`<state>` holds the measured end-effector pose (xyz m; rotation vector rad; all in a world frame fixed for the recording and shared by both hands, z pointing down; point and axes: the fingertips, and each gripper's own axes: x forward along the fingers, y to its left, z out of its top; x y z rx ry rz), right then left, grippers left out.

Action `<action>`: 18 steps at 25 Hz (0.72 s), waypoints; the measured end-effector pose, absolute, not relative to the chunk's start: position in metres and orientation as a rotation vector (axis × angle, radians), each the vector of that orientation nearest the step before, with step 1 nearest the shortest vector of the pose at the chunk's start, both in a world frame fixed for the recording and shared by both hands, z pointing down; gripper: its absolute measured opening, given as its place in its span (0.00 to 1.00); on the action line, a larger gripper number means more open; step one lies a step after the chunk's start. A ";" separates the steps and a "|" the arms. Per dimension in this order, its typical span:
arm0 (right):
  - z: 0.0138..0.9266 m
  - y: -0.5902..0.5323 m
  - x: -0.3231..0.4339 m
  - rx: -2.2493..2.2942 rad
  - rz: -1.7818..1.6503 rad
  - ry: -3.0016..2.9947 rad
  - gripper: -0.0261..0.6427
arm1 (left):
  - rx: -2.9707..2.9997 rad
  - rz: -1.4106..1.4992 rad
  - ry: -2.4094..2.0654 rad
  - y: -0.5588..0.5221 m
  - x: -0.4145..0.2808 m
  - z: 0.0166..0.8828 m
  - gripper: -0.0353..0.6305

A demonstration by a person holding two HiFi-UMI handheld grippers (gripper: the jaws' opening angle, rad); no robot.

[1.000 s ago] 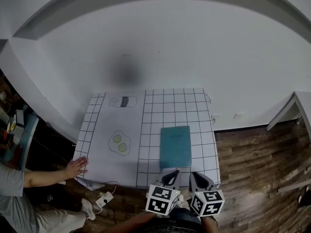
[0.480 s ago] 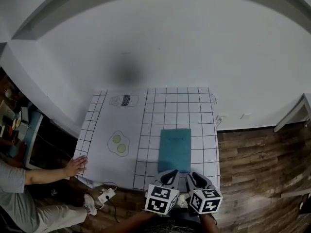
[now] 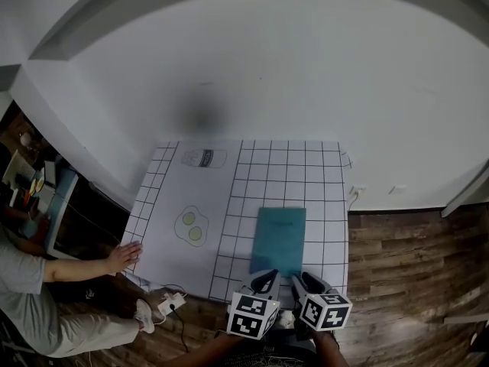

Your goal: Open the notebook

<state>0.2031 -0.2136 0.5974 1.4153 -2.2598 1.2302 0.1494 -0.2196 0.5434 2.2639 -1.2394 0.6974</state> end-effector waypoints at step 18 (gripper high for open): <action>0.609 -0.229 0.194 1.428 1.447 -2.122 0.30 | 2.251 0.656 -1.243 -0.232 0.128 0.542 0.07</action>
